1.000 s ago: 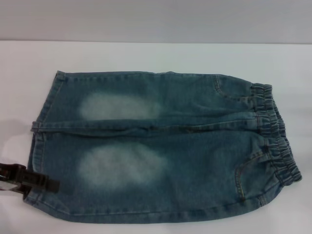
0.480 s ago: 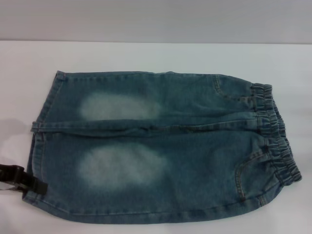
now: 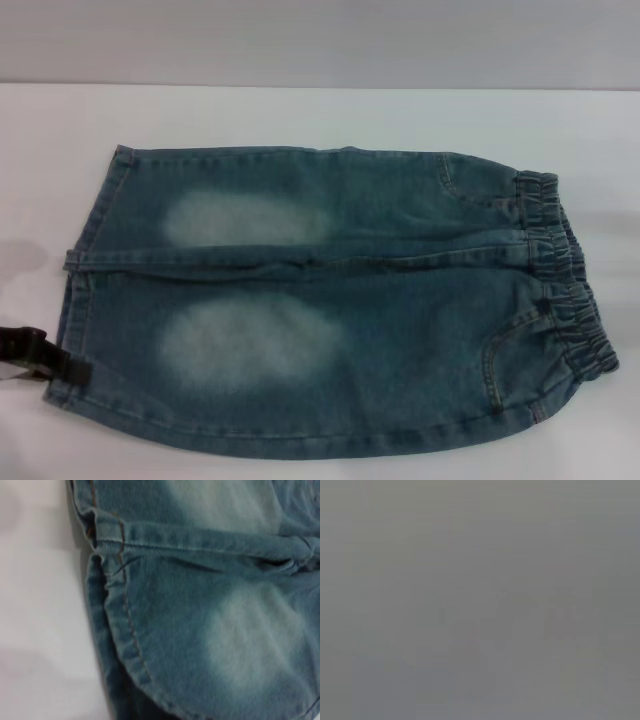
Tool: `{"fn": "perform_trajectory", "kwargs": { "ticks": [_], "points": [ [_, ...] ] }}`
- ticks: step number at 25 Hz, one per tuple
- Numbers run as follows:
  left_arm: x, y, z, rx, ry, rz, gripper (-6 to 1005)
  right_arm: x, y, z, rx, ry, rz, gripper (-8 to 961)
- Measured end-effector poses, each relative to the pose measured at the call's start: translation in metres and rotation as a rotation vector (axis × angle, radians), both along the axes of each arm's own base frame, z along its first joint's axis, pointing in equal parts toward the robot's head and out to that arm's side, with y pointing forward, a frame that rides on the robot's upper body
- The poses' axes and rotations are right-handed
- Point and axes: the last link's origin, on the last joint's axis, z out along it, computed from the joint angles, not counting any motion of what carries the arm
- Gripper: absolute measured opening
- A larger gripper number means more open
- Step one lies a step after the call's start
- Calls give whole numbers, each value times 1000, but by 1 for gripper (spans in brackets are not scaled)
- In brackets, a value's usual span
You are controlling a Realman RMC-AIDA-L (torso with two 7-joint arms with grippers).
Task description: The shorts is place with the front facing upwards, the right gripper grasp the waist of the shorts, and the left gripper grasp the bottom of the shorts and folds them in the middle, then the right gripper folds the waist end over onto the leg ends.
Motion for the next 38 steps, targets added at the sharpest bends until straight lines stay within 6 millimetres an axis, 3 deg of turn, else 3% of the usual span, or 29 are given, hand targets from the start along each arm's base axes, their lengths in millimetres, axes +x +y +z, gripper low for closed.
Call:
{"fn": "perform_trajectory", "kwargs": {
  "ticks": [6,10,11,12,13,14,16,20,25,29,38],
  "points": [
    [5,7,-1,35,-22,-3,14,-24,12,14,-274,12,219,688],
    [7,10,-1,45,-25,-13,14,-52,16,42,-522,23,393,684],
    [7,11,-1,57,-27,-16,14,-66,15,57,-636,1,458,683],
    [7,11,-1,57,-27,-16,14,-66,15,57,-636,1,458,682],
    [7,12,-2,63,-27,-17,14,-81,13,71,-766,-49,505,680],
    [7,12,-2,65,-27,-16,14,-81,13,71,-766,-49,505,679],
    [7,13,-3,73,-30,-16,14,-102,11,88,-920,-142,525,677],
    [8,14,-4,88,-41,-15,14,-118,9,96,-1100,-254,487,673],
    [10,15,-7,110,-70,-9,14,-131,11,87,-1371,-468,404,667],
    [9,16,-6,134,-80,-1,14,-133,7,66,-1530,-634,390,663],
    [10,15,-9,139,-94,5,14,-127,4,43,-1715,-815,291,653]
  ]
}}
